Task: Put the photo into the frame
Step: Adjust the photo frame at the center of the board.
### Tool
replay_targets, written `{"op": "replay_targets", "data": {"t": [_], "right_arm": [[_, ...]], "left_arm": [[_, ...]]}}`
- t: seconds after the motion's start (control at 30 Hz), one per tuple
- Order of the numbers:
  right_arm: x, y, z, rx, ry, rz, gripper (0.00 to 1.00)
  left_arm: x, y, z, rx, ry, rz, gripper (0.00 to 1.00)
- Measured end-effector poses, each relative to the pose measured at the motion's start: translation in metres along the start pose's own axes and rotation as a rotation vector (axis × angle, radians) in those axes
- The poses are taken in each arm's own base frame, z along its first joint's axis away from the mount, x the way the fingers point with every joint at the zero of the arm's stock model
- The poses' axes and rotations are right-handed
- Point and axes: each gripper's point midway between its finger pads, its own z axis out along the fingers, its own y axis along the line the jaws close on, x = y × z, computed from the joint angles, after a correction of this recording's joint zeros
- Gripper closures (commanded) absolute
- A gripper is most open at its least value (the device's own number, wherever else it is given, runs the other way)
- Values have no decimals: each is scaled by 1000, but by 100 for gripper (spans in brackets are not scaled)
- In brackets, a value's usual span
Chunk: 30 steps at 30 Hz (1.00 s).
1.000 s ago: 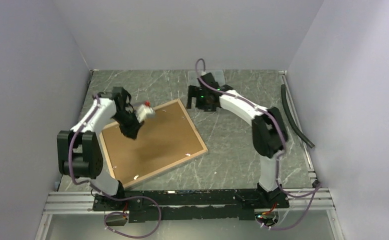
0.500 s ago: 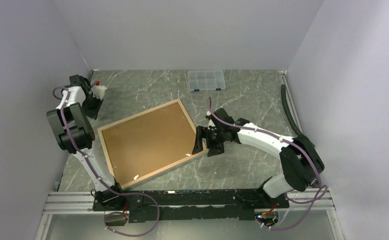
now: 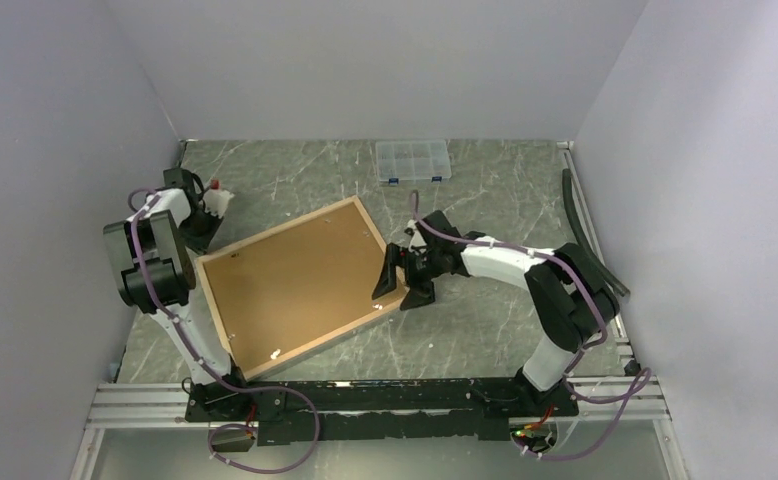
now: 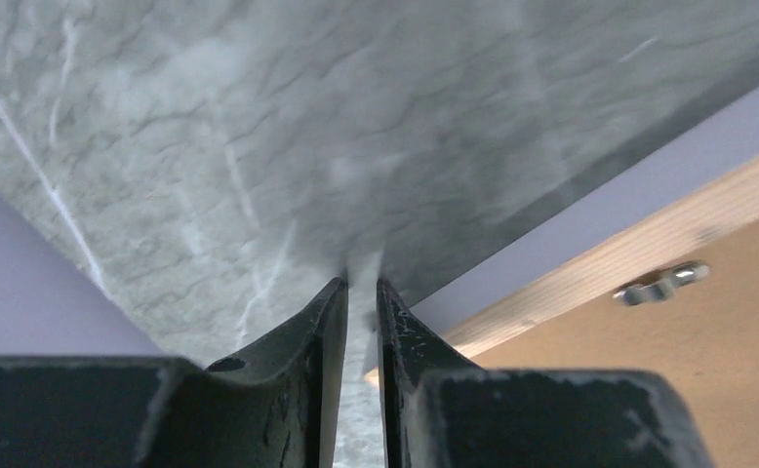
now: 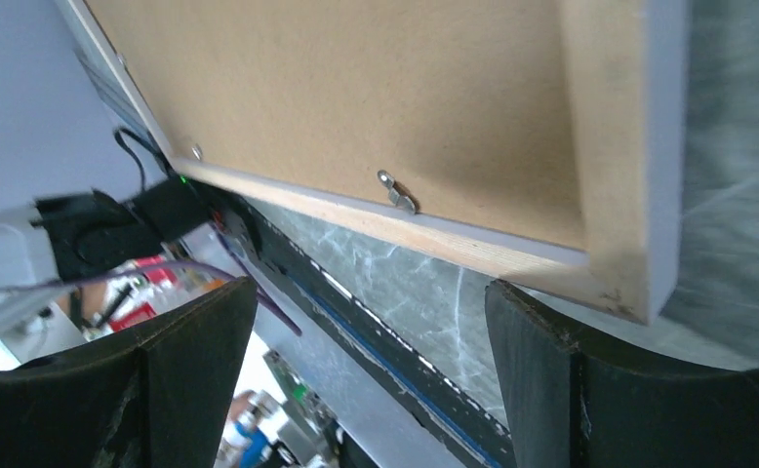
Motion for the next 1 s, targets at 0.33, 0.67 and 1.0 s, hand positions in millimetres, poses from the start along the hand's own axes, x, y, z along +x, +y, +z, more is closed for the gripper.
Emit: {"op": "replay_targets", "data": {"t": [0.33, 0.67, 1.0], "right_arm": [[-81, -35, -47, -14, -280, 193, 9], [-118, -55, -82, -1, -438, 258, 9], [-160, -70, -115, 69, -546, 230, 9]], "left_arm": [[-46, -94, -7, 47, -78, 150, 80], [-70, -205, -22, 317, -79, 234, 81], [-61, -237, -32, 465, -53, 215, 82]]}}
